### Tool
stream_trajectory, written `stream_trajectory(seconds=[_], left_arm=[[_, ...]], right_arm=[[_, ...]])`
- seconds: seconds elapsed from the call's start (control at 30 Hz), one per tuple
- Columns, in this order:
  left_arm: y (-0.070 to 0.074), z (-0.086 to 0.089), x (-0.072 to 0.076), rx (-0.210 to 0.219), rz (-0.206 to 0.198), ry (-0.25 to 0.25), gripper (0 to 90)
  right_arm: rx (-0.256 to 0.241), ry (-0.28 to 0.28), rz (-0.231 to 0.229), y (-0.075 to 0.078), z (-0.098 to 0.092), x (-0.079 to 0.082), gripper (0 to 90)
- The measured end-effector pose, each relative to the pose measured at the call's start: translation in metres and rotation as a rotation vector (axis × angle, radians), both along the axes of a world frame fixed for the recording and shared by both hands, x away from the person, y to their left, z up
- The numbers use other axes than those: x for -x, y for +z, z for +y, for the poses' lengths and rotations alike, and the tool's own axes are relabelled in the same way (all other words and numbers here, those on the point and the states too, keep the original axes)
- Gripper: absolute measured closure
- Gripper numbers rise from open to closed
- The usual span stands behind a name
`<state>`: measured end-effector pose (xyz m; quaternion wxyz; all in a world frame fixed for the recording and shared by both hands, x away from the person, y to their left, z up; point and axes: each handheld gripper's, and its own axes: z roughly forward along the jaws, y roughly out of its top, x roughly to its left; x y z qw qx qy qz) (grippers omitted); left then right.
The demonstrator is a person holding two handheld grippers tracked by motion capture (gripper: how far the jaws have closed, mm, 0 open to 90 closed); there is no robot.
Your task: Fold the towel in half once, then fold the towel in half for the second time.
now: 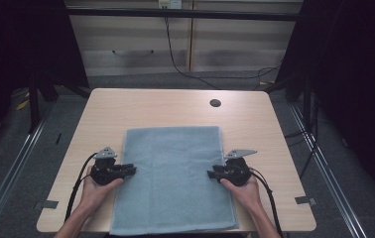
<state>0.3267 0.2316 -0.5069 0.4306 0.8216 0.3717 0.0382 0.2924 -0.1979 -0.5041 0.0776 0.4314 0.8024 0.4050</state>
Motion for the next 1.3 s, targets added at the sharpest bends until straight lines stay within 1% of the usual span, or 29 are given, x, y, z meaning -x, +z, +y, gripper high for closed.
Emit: stream_trajectory(seconds=[0.03, 0.07, 0.1, 0.17, 0.23, 0.27, 0.3, 0.33, 0.4, 0.47, 0.5, 0.53, 0.6, 0.7, 0.73, 0.77, 0.83, 0.87, 0.9, 0.93, 1.0, 1.03, 1.07, 1.1, 1.13, 1.2, 1.23, 1.27, 1.3], left_arm=[[0.000, 0.000, 0.004, -0.001, -0.003, -0.008, 75.4], [0.000, 0.002, 0.010, 0.006, 0.008, -0.021, 75.4], [0.000, 0.002, 0.010, 0.006, 0.008, -0.021, 75.6], [0.000, 0.003, 0.016, 0.004, 0.007, -0.028, 75.7], [0.001, 0.002, 0.019, -0.003, 0.004, -0.026, 75.7], [0.001, 0.002, 0.021, 0.000, 0.004, -0.025, 75.7], [0.001, 0.002, 0.025, 0.002, 0.017, -0.025, 75.7], [0.001, 0.002, 0.025, 0.002, 0.017, -0.025, 75.7], [0.002, 0.002, 0.032, -0.006, 0.008, -0.047, 76.1], [0.002, 0.002, 0.039, -0.006, 0.005, -0.060, 76.2], [0.002, 0.003, 0.042, 0.000, 0.011, -0.064, 76.2], [0.001, 0.003, 0.044, 0.009, 0.015, -0.063, 76.2], [0.002, 0.003, 0.047, 0.008, 0.020, -0.066, 76.3], [0.003, 0.002, 0.053, 0.000, 0.022, -0.072, 76.2], [0.003, 0.002, 0.058, -0.013, 0.010, -0.094, 76.2], [0.003, 0.002, 0.058, -0.013, 0.010, -0.094, 76.2], [0.004, 0.005, 0.062, -0.006, 0.023, -0.096, 76.3], [0.003, 0.006, 0.064, -0.005, 0.018, -0.097, 76.2], [0.003, 0.006, 0.064, -0.005, 0.018, -0.097, 76.1], [0.003, 0.006, 0.064, 0.007, 0.027, -0.093, 76.2], [0.003, 0.007, 0.062, 0.010, 0.030, -0.099, 76.2], [0.003, 0.007, 0.062, 0.015, 0.036, -0.100, 76.2], [0.003, 0.008, 0.061, 0.020, 0.040, -0.107, 75.0], [0.003, 0.008, 0.060, 0.021, 0.038, -0.115, 74.3], [0.004, 0.007, 0.057, 0.018, 0.047, -0.129, 73.3], [0.004, 0.007, 0.054, 0.011, 0.048, -0.131, 73.0], [0.004, 0.007, 0.054, 0.011, 0.048, -0.131, 73.0], [0.004, 0.006, 0.053, 0.015, 0.051, -0.130, 73.0], [0.004, 0.006, 0.052, 0.011, 0.047, -0.136, 73.0]], right_arm=[[0.000, 0.004, -0.002, 0.000, 0.000, 0.004, 63.3], [-0.006, 0.013, -0.007, -0.001, -0.001, 0.011, 64.0], [-0.006, 0.013, -0.007, -0.001, -0.001, 0.011, 64.0], [-0.013, 0.013, -0.002, -0.001, -0.002, 0.017, 64.9], [-0.007, 0.014, 0.005, 0.000, -0.002, 0.020, 64.9], [0.009, 0.028, 0.000, 0.001, 0.000, 0.024, 65.0], [0.009, 0.032, 0.006, 0.001, -0.001, 0.027, 65.1], [0.007, 0.038, 0.007, 0.002, -0.001, 0.030, 65.1], [0.015, 0.055, 0.007, 0.002, -0.002, 0.038, 66.2], [0.005, 0.058, 0.014, 0.002, -0.004, 0.042, 66.3], [-0.015, 0.061, 0.022, 0.001, -0.007, 0.048, 67.8], [-0.015, 0.061, 0.022, 0.001, -0.007, 0.048, 67.8], [-0.019, 0.067, 0.019, 0.001, -0.008, 0.052, 67.8], [-0.007, 0.080, 0.037, 0.003, -0.007, 0.062, 67.7], [-0.005, 0.087, 0.048, 0.004, -0.006, 0.066, 67.8], [-0.002, 0.091, 0.062, 0.006, -0.006, 0.069, 67.8], [0.011, 0.102, 0.062, 0.007, -0.005, 0.070, 67.7], [0.010, 0.108, 0.059, 0.010, -0.006, 0.067, 66.1], [-0.019, 0.091, 0.026, 0.014, -0.008, 0.061, 64.8], [-0.034, 0.072, 0.012, 0.017, -0.010, 0.055, 63.8], [-0.055, 0.032, -0.030, 0.026, -0.014, 0.033, 62.7], [-0.055, 0.032, -0.030, 0.026, -0.014, 0.033, 62.7], [-0.034, -0.005, -0.056, 0.030, -0.017, 0.007, 61.1], [-0.020, -0.023, -0.057, 0.030, -0.017, -0.006, 59.2], [-0.004, -0.037, -0.062, 0.029, -0.018, -0.017, 58.9], [0.054, -0.046, -0.067, 0.026, -0.019, -0.037, 57.3], [0.054, -0.046, -0.067, 0.026, -0.019, -0.037, 57.3], [0.098, -0.063, -0.064, 0.024, -0.021, -0.051, 56.5], [0.098, -0.063, -0.064, 0.024, -0.021, -0.051, 56.5]])
